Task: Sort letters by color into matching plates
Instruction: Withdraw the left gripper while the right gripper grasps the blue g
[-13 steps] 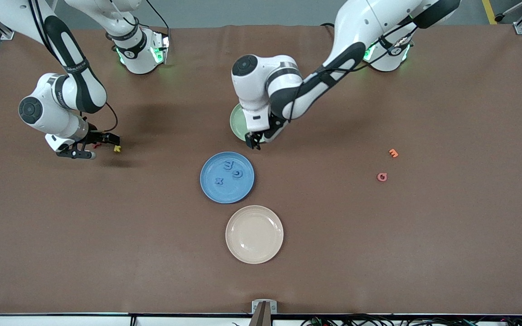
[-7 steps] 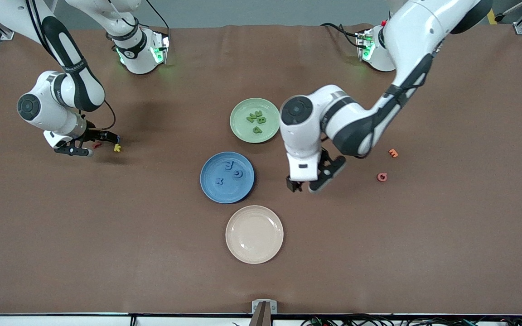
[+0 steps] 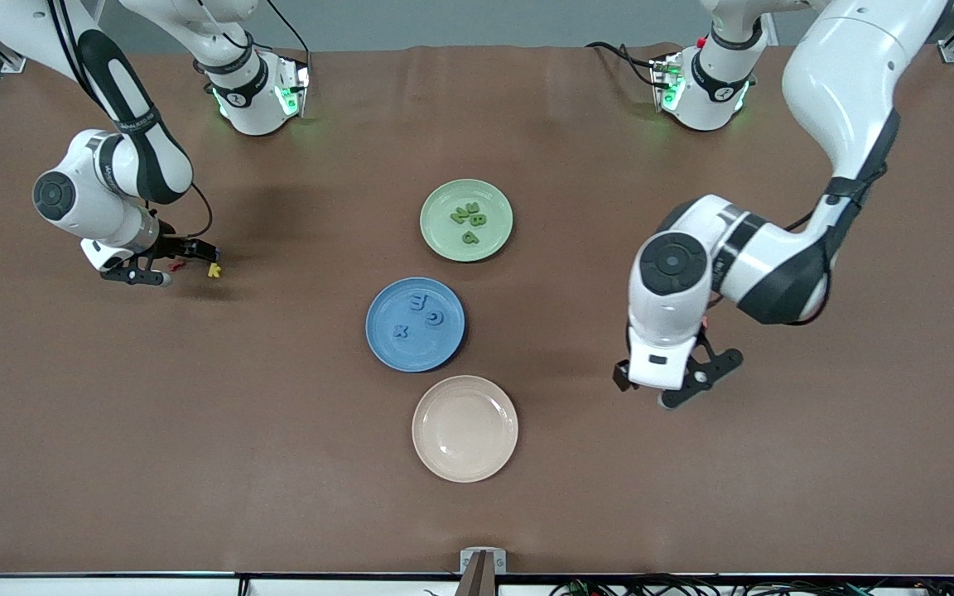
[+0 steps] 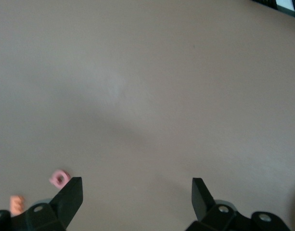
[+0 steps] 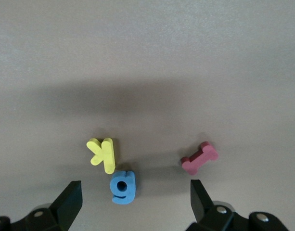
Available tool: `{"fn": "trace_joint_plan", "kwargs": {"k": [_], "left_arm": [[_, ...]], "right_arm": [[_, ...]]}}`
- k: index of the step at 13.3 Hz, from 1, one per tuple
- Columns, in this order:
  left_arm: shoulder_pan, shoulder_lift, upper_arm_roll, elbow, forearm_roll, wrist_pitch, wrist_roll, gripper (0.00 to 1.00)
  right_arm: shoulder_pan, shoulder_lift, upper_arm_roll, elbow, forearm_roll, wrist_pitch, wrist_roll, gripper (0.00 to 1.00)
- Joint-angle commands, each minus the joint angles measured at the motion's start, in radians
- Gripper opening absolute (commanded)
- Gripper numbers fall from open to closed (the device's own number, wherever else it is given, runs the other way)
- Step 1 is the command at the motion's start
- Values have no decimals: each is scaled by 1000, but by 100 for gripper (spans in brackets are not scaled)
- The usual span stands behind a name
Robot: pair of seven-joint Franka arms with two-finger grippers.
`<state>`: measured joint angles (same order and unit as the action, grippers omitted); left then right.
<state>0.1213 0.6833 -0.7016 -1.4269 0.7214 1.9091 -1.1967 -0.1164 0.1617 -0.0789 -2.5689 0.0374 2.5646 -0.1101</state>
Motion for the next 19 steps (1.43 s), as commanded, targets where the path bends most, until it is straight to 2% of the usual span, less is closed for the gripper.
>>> {"fn": "trace_joint_plan", "kwargs": {"k": [1,3,5,7,9,11,16,18,19], "left_arm": [[53,-13,-6,22,-25,-27,159,100],[67,-40,17,23,-92,-30,271,100],[57,-108,112,23,-224,-30,409,100],[46,-189,216,22,-405,-30,559,100],[18,-276,313,13,-529,-44,643,100],[-20,-352,394,14,-577,-137,687,100],[-135,-519,612,6,-661,-346,954,100],[-205,-591,732,-35,-744,-407,999,100],[-213,-631,755,-78,-766,-407,1013,100]], "right_arm": [[24,-34,14,-34,-14,14,-2,99],[53,-34,16,-33,-13,12,1,99],[66,-30,14,-31,-13,17,1,99],[61,-22,13,-31,-13,29,0,98],[57,-14,13,-33,-13,29,0,97],[55,-7,11,-33,-13,29,0,95],[46,24,11,-36,-13,29,-3,90],[43,30,11,-36,-11,29,-3,82],[41,32,11,-37,-11,29,-3,79]]}}
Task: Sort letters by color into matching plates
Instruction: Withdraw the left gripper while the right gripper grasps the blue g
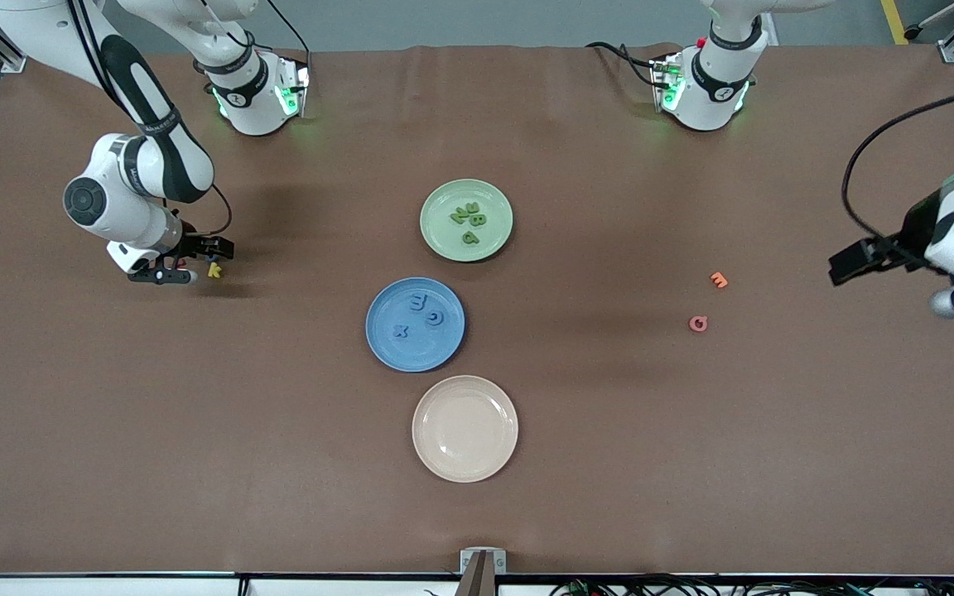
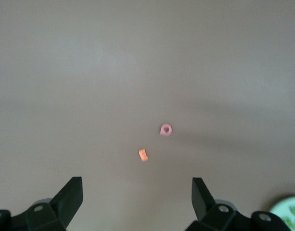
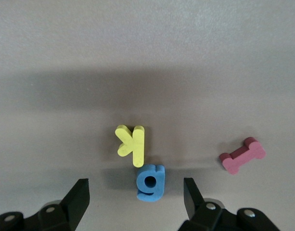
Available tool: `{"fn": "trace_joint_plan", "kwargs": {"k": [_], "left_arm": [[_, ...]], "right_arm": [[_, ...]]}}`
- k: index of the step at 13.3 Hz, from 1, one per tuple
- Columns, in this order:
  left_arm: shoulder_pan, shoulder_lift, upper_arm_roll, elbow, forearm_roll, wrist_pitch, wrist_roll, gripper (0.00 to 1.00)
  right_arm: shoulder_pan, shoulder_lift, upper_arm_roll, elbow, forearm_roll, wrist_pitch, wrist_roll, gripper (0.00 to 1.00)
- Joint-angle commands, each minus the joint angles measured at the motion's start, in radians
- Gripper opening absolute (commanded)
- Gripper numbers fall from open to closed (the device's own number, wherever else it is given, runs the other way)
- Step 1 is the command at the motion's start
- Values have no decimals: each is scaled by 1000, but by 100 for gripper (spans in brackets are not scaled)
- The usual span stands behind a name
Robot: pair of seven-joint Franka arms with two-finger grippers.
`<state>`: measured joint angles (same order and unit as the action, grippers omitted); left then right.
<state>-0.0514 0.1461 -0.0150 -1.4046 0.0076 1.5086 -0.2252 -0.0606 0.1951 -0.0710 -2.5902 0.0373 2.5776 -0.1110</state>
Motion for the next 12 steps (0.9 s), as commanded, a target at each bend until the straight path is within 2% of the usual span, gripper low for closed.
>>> {"fn": "trace_joint_plan", "kwargs": {"k": [1,6,10,12], "left_arm": [[-41,-130,69,-135,-52,-5,47,100],[-84,-253,61,-237,-37,2,53,100],[-42,-266,-35,-238,9,-4,84,100],[-19,-275,-48,-240,15,-8,89,100]], "right_arm": [[-15,-2,4,-16,-13,16,-2,76],[-27,0,4,-16,-13,18,-6,54],[-35,1,4,-16,-13,18,-6,40],[-36,9,4,-15,-13,18,-6,33]]}}
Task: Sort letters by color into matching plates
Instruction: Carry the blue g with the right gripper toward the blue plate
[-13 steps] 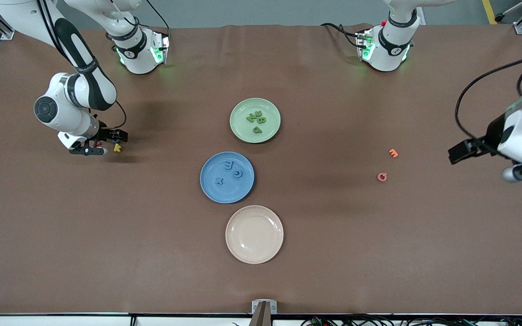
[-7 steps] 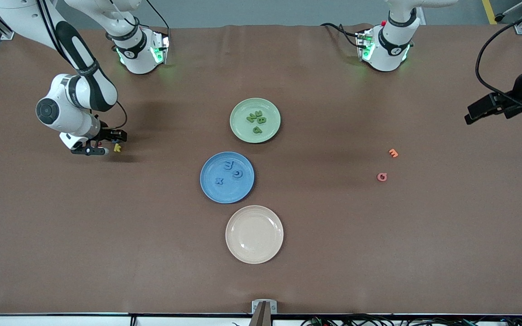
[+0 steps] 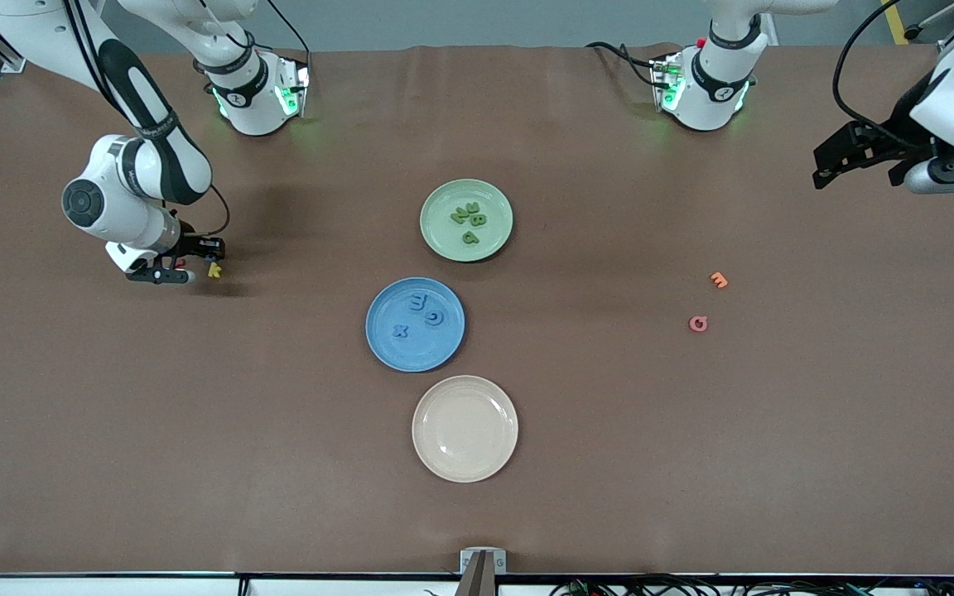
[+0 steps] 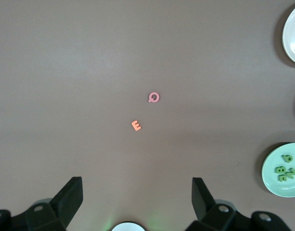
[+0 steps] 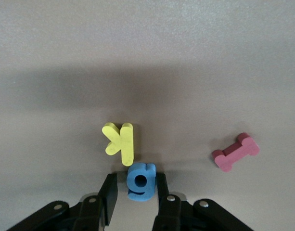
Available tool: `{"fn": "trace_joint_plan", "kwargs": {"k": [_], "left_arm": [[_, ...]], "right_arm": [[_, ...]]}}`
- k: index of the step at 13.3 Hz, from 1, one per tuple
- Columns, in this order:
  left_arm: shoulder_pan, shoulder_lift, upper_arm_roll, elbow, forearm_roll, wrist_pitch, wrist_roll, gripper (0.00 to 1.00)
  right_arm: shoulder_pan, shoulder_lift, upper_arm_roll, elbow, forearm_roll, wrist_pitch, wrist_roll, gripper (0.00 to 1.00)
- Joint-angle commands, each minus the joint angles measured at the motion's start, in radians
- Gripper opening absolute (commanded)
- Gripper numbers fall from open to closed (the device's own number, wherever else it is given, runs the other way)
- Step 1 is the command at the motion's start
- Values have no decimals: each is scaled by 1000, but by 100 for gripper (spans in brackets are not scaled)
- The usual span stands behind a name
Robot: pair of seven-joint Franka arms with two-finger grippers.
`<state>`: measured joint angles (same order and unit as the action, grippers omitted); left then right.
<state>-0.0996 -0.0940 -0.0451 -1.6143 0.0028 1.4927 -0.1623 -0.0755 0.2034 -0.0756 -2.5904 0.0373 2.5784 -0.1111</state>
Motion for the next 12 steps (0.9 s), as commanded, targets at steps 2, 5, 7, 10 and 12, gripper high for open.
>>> {"fn": "trace_joint_plan", "kwargs": {"k": [2,5,7,10,12], "left_arm": [[31,-38,-19,-32,23,6,26,100],[29,-35,-19,-26,46,6,26,100],[31,-35,-19,-27,46,4,24,100],[32,-32,-16,-21,45,3,24,100],[32,-30,-12,-19,45,6,24,100]], "right_arm": [[-21,1,8,-14,-13,19,-6,26],[-21,8,8,-14,-13,35,-6,15],[-20,7,8,-13,-13,28,-4,15],[-12,-21,10,1,-13,-44,-4,15],[-10,-68,13,28,-14,-128,-4,15]]}}
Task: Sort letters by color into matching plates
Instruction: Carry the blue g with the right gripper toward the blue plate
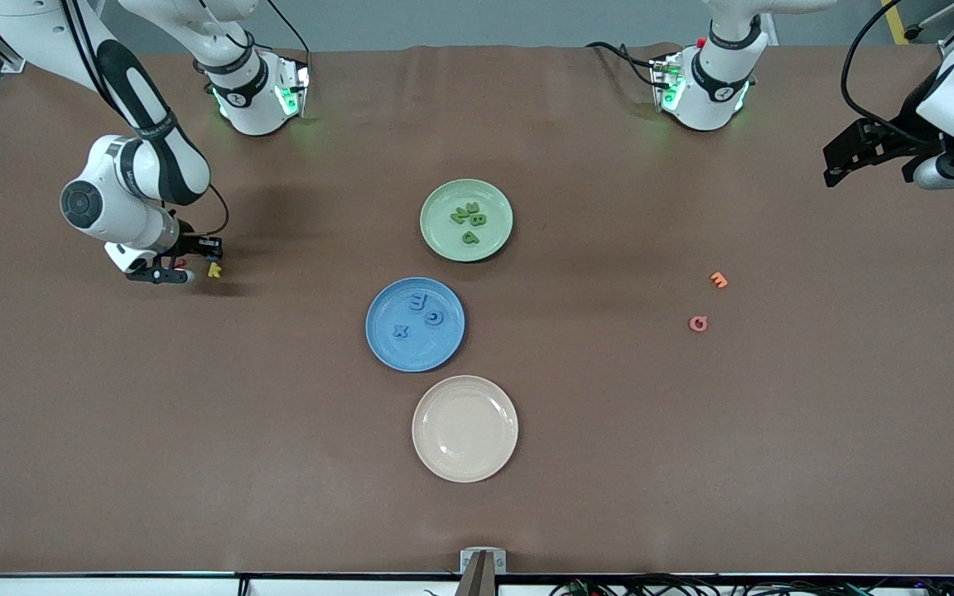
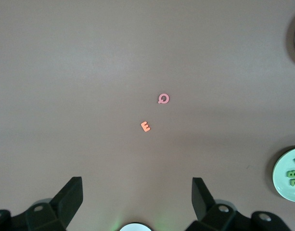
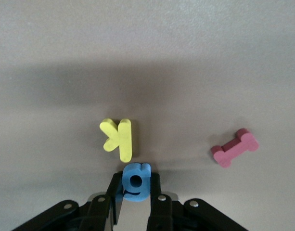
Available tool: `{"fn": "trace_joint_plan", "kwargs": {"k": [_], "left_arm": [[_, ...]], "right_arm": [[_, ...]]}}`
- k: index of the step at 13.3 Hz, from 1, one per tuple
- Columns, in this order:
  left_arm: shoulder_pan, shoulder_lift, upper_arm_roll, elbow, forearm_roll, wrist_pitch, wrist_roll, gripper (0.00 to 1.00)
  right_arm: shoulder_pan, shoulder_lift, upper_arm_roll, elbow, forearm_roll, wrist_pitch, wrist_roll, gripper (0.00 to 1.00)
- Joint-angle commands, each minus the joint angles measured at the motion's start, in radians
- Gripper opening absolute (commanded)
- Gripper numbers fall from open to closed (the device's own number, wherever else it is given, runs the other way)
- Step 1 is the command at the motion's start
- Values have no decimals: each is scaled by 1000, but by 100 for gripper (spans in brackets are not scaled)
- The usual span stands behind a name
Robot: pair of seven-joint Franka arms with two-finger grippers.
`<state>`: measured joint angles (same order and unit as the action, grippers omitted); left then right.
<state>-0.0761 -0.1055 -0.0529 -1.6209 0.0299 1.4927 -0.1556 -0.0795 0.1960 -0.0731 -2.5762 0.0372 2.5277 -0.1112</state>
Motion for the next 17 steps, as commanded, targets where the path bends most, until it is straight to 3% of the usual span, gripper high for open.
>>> {"fn": "trace_joint_plan", "kwargs": {"k": [1,5,9,13,17], "left_arm": [[9,-19,-2,-13,18,6,16,100],[10,-20,-2,-13,16,6,11,100],[9,-16,-4,-14,16,9,4,100],[9,-14,-5,-13,11,11,4,100],[9,-16,-5,-14,11,9,4,100]], "right_arm": [[-3,-84,12,39,-16,-130,-2,14],[87,-105,12,193,-16,-320,51,14],[231,-72,13,448,-13,-522,198,14],[404,-15,13,646,-4,-583,396,14],[547,95,13,769,24,-583,528,14]]}}
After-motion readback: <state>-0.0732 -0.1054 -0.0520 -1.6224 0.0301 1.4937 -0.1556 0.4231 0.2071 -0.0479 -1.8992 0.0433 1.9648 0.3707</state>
